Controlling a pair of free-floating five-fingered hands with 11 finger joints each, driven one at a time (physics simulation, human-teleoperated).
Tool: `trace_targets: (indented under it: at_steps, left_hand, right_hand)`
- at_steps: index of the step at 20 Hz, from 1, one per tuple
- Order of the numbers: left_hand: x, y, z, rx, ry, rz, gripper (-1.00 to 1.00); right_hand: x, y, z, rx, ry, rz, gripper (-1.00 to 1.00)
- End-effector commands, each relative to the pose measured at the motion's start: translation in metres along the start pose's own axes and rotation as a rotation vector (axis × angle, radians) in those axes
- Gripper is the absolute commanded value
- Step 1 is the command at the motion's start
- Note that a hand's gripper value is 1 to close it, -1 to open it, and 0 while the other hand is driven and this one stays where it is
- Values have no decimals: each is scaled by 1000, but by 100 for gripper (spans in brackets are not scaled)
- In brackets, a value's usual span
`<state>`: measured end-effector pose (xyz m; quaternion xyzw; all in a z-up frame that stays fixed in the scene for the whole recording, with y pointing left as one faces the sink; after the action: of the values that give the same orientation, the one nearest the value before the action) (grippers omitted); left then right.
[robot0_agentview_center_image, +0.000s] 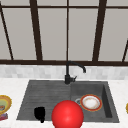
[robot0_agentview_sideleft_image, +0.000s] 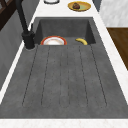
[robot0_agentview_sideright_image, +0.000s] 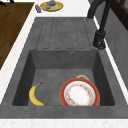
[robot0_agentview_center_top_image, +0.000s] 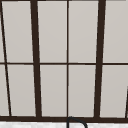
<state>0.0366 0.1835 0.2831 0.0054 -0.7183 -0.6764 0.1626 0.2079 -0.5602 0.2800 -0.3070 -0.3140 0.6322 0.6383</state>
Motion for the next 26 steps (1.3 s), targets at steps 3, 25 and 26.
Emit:
trace_targets:
  at_steps: [3, 25, 26]
  left_hand:
    - [0, 0, 0, 0, 0, 0, 0]
    - [0, 0, 0, 0, 0, 0, 0]
    - [0, 0, 0, 0, 0, 0, 0]
  right_hand:
    - [-26, 20, -30, 0, -18, -21, -100]
    - [-48, 54, -149, -8, 38, -5, -100]
    - [-50, 55, -153, -45, 30, -3, -100]
